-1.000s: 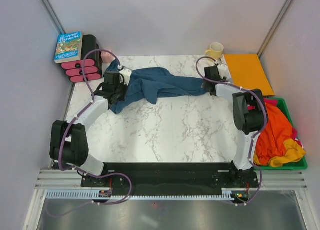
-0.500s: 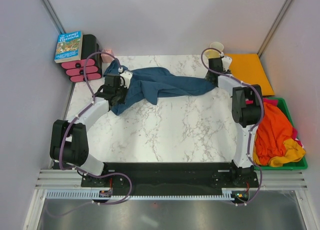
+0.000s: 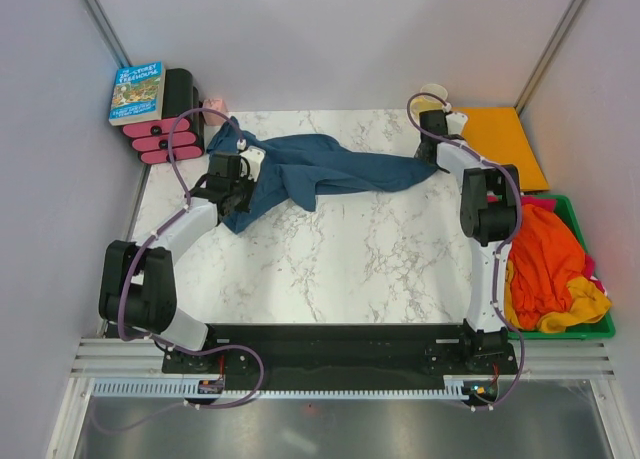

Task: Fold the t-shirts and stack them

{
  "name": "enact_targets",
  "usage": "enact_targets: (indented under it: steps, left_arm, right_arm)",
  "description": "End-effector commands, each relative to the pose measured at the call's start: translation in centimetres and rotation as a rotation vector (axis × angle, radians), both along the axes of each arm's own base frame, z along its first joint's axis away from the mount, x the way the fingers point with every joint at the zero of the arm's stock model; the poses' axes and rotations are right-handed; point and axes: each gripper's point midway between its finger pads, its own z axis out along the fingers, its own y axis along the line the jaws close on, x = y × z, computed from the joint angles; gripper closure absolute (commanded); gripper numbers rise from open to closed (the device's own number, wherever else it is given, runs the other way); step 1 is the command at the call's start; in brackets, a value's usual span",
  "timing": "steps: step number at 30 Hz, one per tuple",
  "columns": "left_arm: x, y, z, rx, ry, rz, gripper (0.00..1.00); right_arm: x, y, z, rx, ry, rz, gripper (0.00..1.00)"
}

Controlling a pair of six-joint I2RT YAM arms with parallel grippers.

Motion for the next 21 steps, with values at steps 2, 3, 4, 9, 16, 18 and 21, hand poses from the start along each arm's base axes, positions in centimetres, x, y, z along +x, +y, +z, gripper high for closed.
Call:
enact_targets:
  steps: [2,3,4,9,16,18,21]
  left_arm:
    - [0.5,0.0,1.4,-0.011,-0.043,-0.001,0.98]
    - [0.5,-0.1,1.3,-0.014,-0.042,-0.001,0.98]
    - [0.5,-0.1,1.2,-0.015,-0.039,-0.001,0.98]
    - [0.3,0.0,1.0,-0.014,-0.033,0.003,0.98]
    - [0.1,0.4,1.6,-0.01,-0.049,0.012,0.98]
    - [0.1,0.9,2.4,-0.023,-0.069,0.03,0.98]
    - [0.1,2.0,5.1,-0.044,-0.14,0.062,0.98]
  right_arm:
    - [-1.2,-1.0,-0.5,0.006,0.037,-0.036,0.3]
    - [-1.1,-1.0,-0.5,0.013,0.041,-0.033,0.3]
    - [-1.1,-1.0,-1.1,0.021,0.057,-0.032,0.3]
    - [-1.1,-0.6,-3.1,0.101,0.129,-0.014,0.58]
    - [-2.2,-1.8,-3.7,0.149,0.15,-0.045,1.0]
    - [-2.2,-1.3,-1.5,0.159,0.071,-0.014,1.0]
    - [-2.0,0.8,4.2,0.121,-0.088,0.069,1.0]
